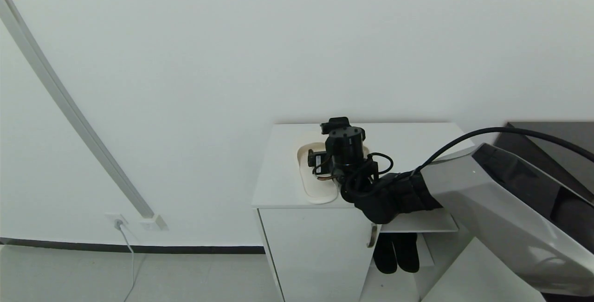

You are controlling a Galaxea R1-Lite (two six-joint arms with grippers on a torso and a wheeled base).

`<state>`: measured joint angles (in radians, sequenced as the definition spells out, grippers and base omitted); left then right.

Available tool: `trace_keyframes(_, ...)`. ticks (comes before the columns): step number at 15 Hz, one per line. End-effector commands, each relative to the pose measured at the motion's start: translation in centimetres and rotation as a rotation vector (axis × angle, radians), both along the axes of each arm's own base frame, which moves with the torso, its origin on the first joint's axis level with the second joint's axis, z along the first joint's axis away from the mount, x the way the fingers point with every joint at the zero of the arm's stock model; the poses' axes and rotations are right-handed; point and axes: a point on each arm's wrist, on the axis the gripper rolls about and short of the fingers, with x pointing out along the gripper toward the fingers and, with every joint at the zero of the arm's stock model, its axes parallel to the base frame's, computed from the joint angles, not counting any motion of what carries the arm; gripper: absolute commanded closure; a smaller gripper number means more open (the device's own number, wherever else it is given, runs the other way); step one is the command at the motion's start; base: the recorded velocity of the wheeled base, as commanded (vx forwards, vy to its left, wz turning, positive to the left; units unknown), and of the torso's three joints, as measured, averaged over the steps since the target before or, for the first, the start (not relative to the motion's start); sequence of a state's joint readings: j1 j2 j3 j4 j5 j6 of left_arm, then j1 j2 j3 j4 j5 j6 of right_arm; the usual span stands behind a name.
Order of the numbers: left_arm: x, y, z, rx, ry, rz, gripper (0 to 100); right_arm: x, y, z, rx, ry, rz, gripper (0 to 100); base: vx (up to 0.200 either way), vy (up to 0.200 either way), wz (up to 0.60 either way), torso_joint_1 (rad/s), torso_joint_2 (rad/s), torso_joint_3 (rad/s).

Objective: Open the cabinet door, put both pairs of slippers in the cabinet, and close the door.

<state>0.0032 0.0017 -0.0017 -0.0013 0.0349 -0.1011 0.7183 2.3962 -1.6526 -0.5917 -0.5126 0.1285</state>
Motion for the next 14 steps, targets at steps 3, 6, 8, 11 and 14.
trace_keyframes(3,0.0,0.0,0.0,0.0,0.0,0.0,100,0.2,0.2,-0.4,-0.003,0.004,0.001,100,0.0,0.0,0.0,0.0,0.0,0.0)
trace_keyframes(6,0.0,0.0,0.0,-0.002,0.0,0.002,100,0.2,0.2,-0.3,-0.003,0.002,0.001,100,0.0,0.0,0.0,0.0,0.0,0.0)
trace_keyframes(8,0.0,0.0,0.0,-0.002,0.0,0.002,100,0.0,0.2,0.4,0.009,-0.01,0.003,100,0.0,0.0,0.0,0.0,0.0,0.0)
trace_keyframes(11,0.0,0.0,0.0,-0.002,0.0,0.002,100,-2.2,-1.1,4.2,0.037,-0.036,0.055,100,0.0,0.0,0.0,0.0,0.0,0.0)
trace_keyframes(14,0.0,0.0,0.0,-0.002,0.0,0.002,100,-5.3,-3.5,5.9,0.01,-0.01,0.108,100,0.0,0.0,0.0,0.0,0.0,0.0)
